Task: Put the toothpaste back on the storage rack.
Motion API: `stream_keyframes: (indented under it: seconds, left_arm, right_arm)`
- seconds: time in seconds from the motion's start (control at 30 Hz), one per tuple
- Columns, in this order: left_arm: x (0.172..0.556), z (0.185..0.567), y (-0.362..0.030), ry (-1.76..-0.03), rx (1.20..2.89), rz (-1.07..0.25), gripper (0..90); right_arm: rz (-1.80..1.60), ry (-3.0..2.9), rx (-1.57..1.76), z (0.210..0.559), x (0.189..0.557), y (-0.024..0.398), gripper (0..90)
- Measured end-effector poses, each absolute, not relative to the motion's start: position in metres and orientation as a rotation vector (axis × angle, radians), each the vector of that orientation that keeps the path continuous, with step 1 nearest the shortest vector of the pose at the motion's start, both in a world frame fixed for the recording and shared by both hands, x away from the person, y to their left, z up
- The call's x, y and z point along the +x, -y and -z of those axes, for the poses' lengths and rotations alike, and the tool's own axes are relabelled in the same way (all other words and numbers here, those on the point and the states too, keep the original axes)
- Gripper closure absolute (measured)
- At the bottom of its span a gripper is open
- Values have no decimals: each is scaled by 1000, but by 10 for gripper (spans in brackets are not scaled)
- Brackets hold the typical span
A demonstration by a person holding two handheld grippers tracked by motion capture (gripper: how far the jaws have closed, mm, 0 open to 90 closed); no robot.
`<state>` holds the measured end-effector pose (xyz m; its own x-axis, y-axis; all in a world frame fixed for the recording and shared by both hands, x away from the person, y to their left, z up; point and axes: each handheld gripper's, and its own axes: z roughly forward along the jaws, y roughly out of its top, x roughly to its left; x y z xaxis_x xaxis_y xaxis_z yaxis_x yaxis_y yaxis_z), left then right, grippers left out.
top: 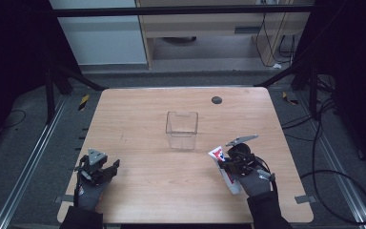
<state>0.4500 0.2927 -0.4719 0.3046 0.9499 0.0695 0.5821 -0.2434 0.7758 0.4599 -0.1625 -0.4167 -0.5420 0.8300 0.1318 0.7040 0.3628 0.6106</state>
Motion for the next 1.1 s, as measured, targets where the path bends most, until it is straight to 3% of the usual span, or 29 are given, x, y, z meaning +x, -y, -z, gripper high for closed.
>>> stream_keyframes:
  seconds: [0.57, 1.1]
  left_arm:
    - [451, 473, -293, -1363, 1929, -732, 458]
    - [450, 472, -294, -1365, 1922, -734, 458]
  right_arm:
    - [-1231, -2146, 1305, 393, 463, 163, 738]
    - [-1469, -1891, 1235, 362, 476, 139, 739]
